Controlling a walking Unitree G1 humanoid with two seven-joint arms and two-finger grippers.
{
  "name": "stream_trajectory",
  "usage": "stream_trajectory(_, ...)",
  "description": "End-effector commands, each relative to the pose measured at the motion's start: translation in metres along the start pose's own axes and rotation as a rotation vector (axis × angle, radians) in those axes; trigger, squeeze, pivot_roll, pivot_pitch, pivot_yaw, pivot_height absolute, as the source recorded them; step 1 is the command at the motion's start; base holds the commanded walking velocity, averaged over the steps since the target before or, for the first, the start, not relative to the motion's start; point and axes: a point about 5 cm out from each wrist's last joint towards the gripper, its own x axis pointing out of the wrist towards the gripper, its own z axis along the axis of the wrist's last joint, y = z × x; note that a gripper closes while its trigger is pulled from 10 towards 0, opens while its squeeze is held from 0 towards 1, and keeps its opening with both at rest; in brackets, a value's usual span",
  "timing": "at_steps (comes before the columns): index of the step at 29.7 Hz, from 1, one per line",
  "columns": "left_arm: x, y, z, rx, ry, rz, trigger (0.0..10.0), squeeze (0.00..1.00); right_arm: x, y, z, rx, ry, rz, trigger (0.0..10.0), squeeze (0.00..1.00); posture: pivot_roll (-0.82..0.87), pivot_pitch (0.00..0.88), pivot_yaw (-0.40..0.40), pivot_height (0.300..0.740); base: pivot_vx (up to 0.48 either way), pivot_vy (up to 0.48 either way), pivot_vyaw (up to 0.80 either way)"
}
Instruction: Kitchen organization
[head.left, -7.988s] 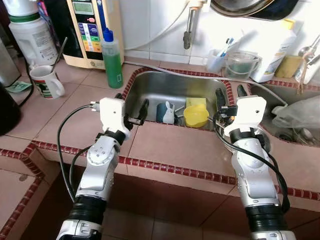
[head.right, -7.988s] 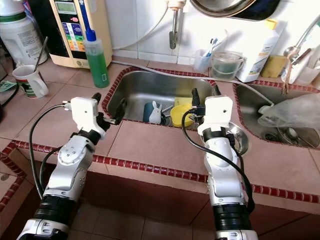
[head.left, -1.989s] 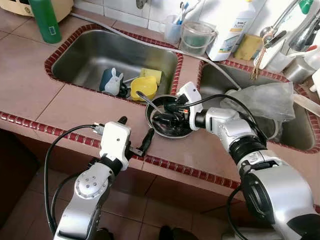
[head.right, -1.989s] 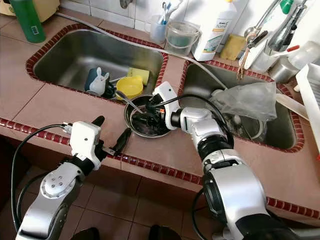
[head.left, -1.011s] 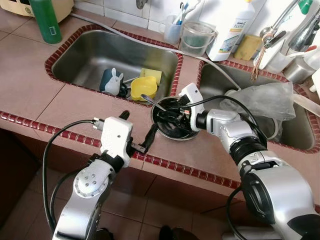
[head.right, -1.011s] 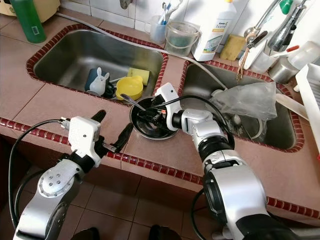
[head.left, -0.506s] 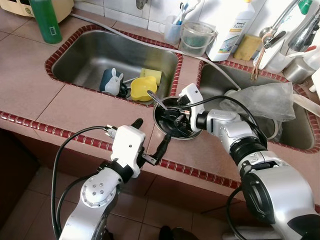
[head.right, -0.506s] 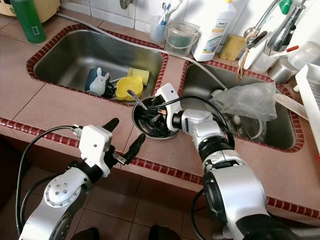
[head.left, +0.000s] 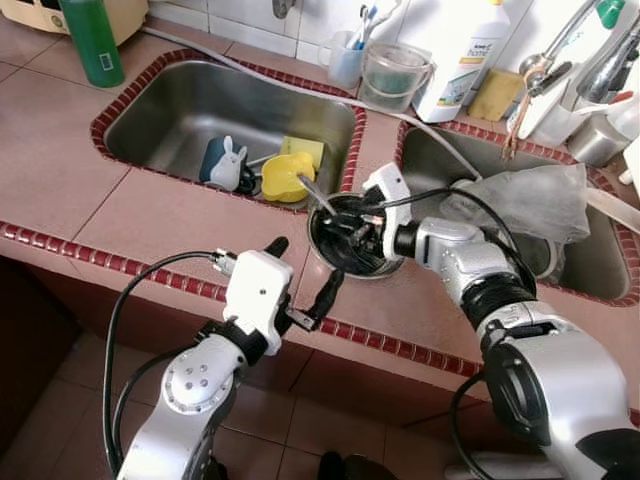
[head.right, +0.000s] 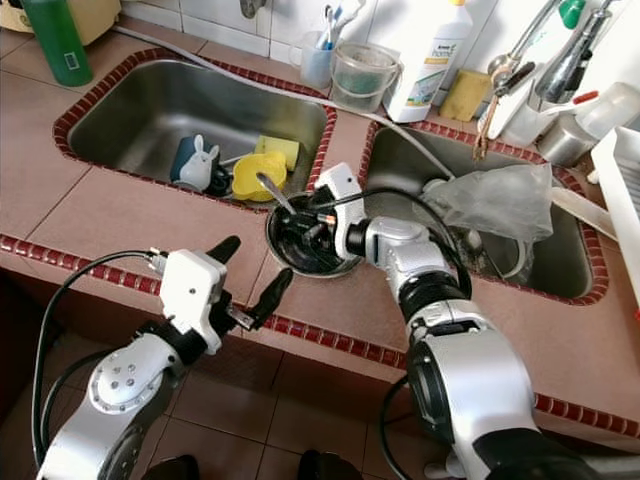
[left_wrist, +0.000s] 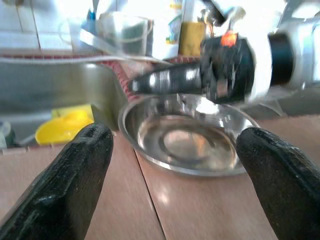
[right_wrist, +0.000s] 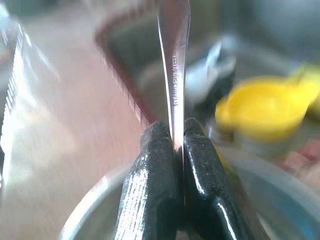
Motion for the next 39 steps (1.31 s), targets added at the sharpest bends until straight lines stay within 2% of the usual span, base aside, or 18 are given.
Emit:
stream_trajectory(1, 0.003, -0.001, -0.002, -0.002, 0.002, -0.015, 10.0, 0.00, -0.005, -0.003, 0.020, -0.001, -0.076, 0.015, 0.0, 0.00, 0.04, 0.132, -0.147, 0.740, 0.000, 0.000, 0.00)
stream_trajectory(5, 0.005, 0.001, -0.001, 0.001, -0.003, -0.017, 10.0, 0.00, -0.006, -0.004, 0.026, -0.002, -0.103, 0.017, 0.0, 0.00, 0.04, 0.122, -0.144, 0.740, 0.000, 0.000, 0.00)
stream_trajectory(6, 0.011, 0.004, 0.001, 0.008, -0.014, -0.019, 10.0, 0.00, -0.007, -0.004, 0.038, 0.004, -0.155, 0.022, 0.0, 0.00, 0.03, 0.096, -0.135, 0.740, 0.000, 0.000, 0.00)
stream_trajectory(14, 0.017, 0.007, 0.003, 0.021, -0.030, -0.022, 10.0, 0.00, -0.011, -0.005, 0.049, 0.000, -0.217, 0.019, 0.0, 0.00, 0.03, 0.064, -0.128, 0.740, 0.000, 0.000, 0.00)
stream_trajectory(15, 0.019, 0.010, 0.003, 0.024, -0.036, -0.016, 10.0, 0.00, -0.013, -0.005, 0.051, -0.015, -0.245, -0.003, 0.9, 0.00, 0.03, 0.048, -0.126, 0.740, 0.000, 0.000, 0.00)
stream_trajectory(17, 0.020, 0.012, 0.003, 0.026, -0.039, -0.013, 10.0, 0.00, -0.015, -0.006, 0.052, -0.025, -0.265, -0.017, 0.9, 0.00, 0.03, 0.048, -0.126, 0.740, 0.000, 0.000, 0.00)
stream_trajectory(18, 0.022, 0.021, 0.003, 0.014, -0.048, 0.028, 10.0, 0.00, -0.022, -0.010, 0.052, -0.064, -0.326, -0.125, 10.0, 0.00, 0.03, 0.026, -0.123, 0.740, 0.000, 0.000, 0.00)
stream_trajectory(23, 0.023, 0.048, 0.008, -0.040, -0.074, 0.131, 10.0, 0.00, -0.043, -0.015, 0.044, -0.151, -0.437, -0.359, 10.0, 0.00, 0.03, 0.014, -0.100, 0.740, 0.000, 0.000, 0.00)
stream_trajectory(26, 0.023, 0.058, 0.008, -0.040, -0.081, 0.158, 10.0, 0.00, -0.054, -0.017, 0.039, -0.156, -0.485, -0.452, 10.0, 0.00, 0.02, 0.010, -0.087, 0.740, 0.000, 0.000, 0.00)
stream_trajectory(28, 0.022, 0.059, 0.008, -0.034, -0.085, 0.158, 10.0, 0.00, -0.056, -0.016, 0.038, -0.157, -0.492, -0.472, 10.0, 0.00, 0.02, 0.008, -0.079, 0.740, 0.000, 0.000, 0.00)
stream_trajectory(29, 0.023, 0.063, 0.007, -0.007, -0.076, 0.163, 10.0, 0.00, -0.062, -0.013, 0.032, -0.190, -0.507, -0.530, 10.0, 0.00, 0.01, 0.006, -0.067, 0.740, 0.000, 0.000, 0.00)
stream_trajectory(33, 0.028, 0.070, 0.005, -0.036, -0.057, 0.152, 10.0, 0.00, -0.069, -0.002, 0.018, -0.249, -0.516, -0.644, 10.0, 0.00, -0.01, 0.002, -0.047, 0.740, 0.000, 0.000, 0.00)
stream_trajectory(39, 0.034, 0.073, 0.005, -0.036, -0.052, 0.135, 10.0, 0.00, -0.070, 0.013, 0.003, -0.308, -0.510, -0.696, 10.0, 0.00, -0.03, 0.000, -0.015, 0.740, 0.000, 0.000, 0.00)
